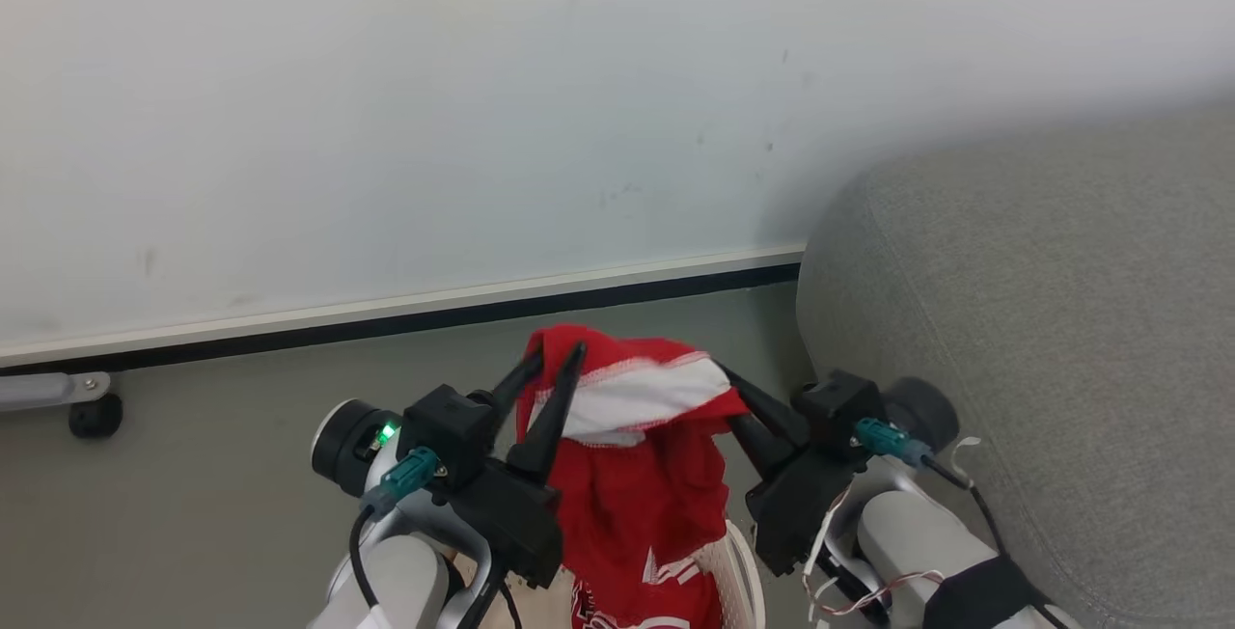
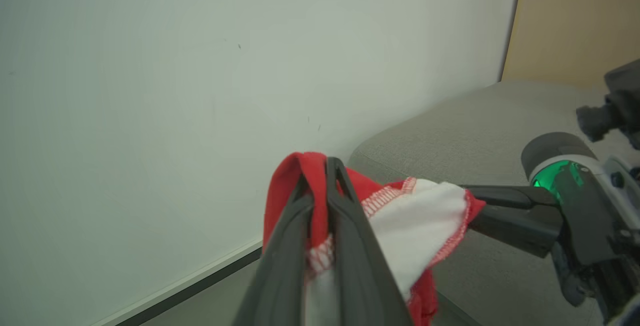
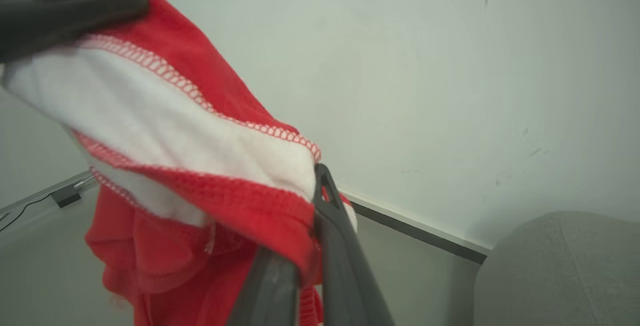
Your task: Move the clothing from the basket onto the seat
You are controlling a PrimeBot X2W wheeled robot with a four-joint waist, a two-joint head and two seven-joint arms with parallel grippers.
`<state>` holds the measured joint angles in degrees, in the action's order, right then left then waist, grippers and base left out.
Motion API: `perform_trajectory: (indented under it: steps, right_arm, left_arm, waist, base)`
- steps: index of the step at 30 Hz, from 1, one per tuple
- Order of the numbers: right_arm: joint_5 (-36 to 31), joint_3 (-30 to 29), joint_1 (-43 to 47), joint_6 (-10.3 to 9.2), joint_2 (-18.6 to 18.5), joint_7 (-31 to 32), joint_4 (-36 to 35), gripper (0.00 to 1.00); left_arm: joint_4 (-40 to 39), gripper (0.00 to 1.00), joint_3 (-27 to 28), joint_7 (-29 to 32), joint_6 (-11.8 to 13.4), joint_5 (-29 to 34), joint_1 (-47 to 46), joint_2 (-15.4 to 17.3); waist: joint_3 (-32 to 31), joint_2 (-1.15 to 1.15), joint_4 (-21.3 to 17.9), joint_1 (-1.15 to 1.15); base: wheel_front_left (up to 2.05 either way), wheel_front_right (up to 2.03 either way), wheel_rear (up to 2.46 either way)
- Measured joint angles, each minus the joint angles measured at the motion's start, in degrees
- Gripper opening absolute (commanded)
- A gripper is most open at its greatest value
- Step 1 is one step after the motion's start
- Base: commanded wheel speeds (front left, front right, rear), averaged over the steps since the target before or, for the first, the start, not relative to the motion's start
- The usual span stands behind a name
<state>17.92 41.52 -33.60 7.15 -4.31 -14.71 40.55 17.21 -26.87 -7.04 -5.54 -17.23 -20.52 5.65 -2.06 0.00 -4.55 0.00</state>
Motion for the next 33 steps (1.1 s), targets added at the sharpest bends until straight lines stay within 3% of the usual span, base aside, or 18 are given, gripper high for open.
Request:
perform_trajectory:
  steps: [6, 21, 33]
  right_arm:
    - [0.31, -3.47, 0.02, -0.18, -3.57, 0.01, -2.74, 0.00]
    - [0.11, -10.45, 2.88, -4.64, -13.26, 0.01, -11.07, 0.00]
    - [-0.31, -12.26, 5.04, -6.20, -15.03, 0.00, -17.39, 0.00]
  left_arm:
    - [0.03, 1.00, 1.08, -1.11, 0.53, -0.41, 1.41, 0.86]
    - [-0.47, 1.00, 0.20, -3.38, 0.58, -0.86, 8.45, 1.41]
    - [-1.59, 1.00, -1.47, -4.25, 0.60, -0.94, 10.54, 0.11]
  waist:
    - [0.04, 0.00, -1.82, 0.00]
    - [-0.09, 0.00, -7.67, 0.00]
    - [-0.34, 0.00, -14.95, 0.00]
  base:
    - [0.00, 0.00, 0.00]
    - [0.00, 0.00, 0.00]
    - [0.00, 0.00, 0.00]
